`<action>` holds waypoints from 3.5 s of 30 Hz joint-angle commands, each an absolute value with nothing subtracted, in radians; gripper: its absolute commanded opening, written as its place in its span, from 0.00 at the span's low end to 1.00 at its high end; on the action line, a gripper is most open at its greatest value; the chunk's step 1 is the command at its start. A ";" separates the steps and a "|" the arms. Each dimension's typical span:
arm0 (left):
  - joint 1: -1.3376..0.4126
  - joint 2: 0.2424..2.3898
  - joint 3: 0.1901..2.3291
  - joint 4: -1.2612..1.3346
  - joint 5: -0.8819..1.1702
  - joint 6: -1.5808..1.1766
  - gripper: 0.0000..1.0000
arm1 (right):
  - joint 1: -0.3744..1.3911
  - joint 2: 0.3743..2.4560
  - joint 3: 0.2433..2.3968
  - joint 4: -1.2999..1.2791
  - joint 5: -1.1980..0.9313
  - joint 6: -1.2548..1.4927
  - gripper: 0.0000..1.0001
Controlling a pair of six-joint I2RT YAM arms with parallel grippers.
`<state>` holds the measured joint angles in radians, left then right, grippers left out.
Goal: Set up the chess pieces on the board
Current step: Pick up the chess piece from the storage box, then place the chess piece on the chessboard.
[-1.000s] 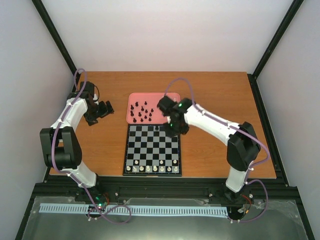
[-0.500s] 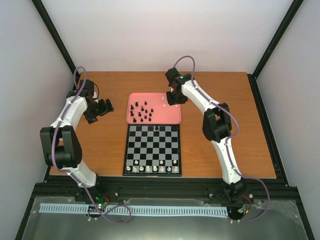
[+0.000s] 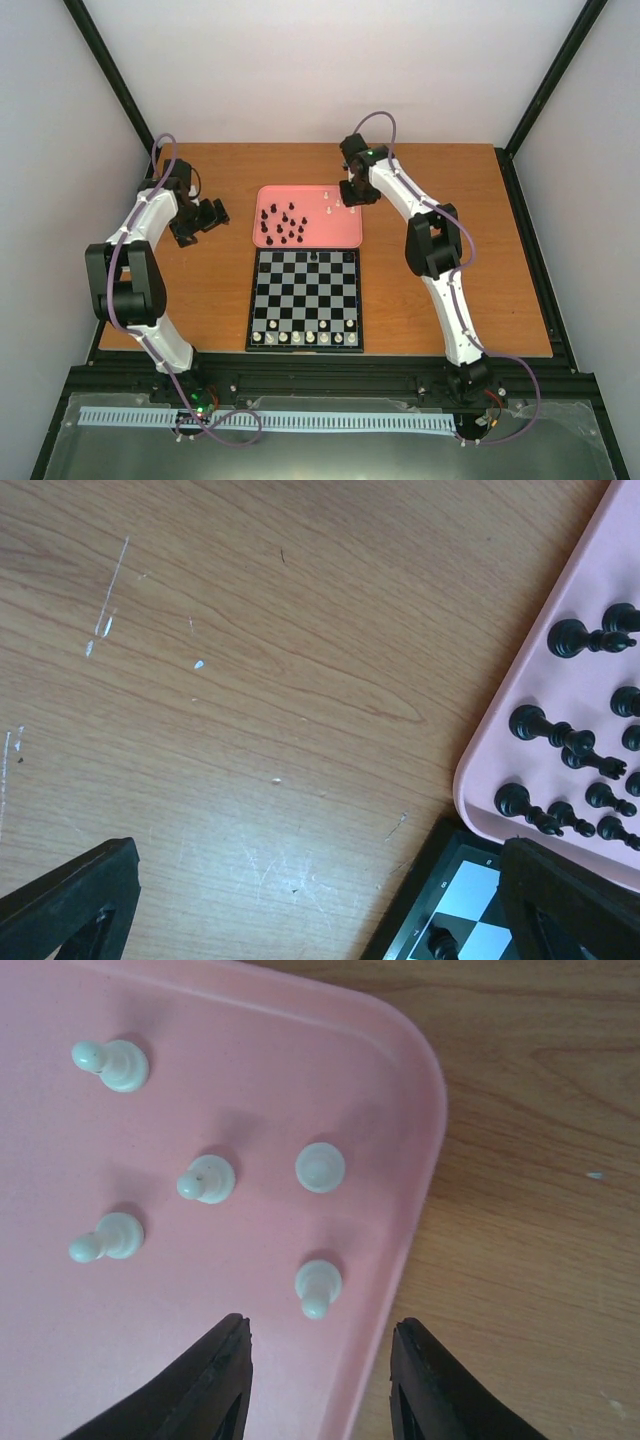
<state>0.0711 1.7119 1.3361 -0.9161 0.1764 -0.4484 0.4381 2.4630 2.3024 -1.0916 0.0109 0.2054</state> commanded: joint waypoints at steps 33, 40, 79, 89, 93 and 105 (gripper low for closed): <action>0.067 1.763 1.397 -0.932 0.172 -0.431 1.00 | 0.436 2.580 2.392 -1.102 -0.041 0.188 0.10; 0.067 1.762 1.400 -0.935 0.164 -0.428 1.00 | 0.447 2.510 2.382 -1.127 -0.056 0.193 0.08; 0.064 1.675 1.329 -0.908 0.115 -0.424 1.00 | 1.020 1.670 1.154 -0.844 -0.141 0.301 0.08; 0.063 1.658 1.318 -0.906 0.118 -0.422 1.00 | 1.029 1.688 1.114 -0.836 -0.149 0.338 0.09; 0.063 1.649 1.305 -0.902 0.119 -0.423 1.00 | 1.029 1.697 1.116 -0.836 -0.146 0.345 0.09; 0.063 1.651 1.305 -0.899 0.124 -0.423 1.00 | 1.029 1.729 1.124 -0.846 -0.138 0.338 0.11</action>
<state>0.0677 1.6752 1.3014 -0.9127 0.1234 -0.4400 1.0183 1.7184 1.1236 -0.8482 -0.1467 0.3317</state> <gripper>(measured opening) 0.999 0.108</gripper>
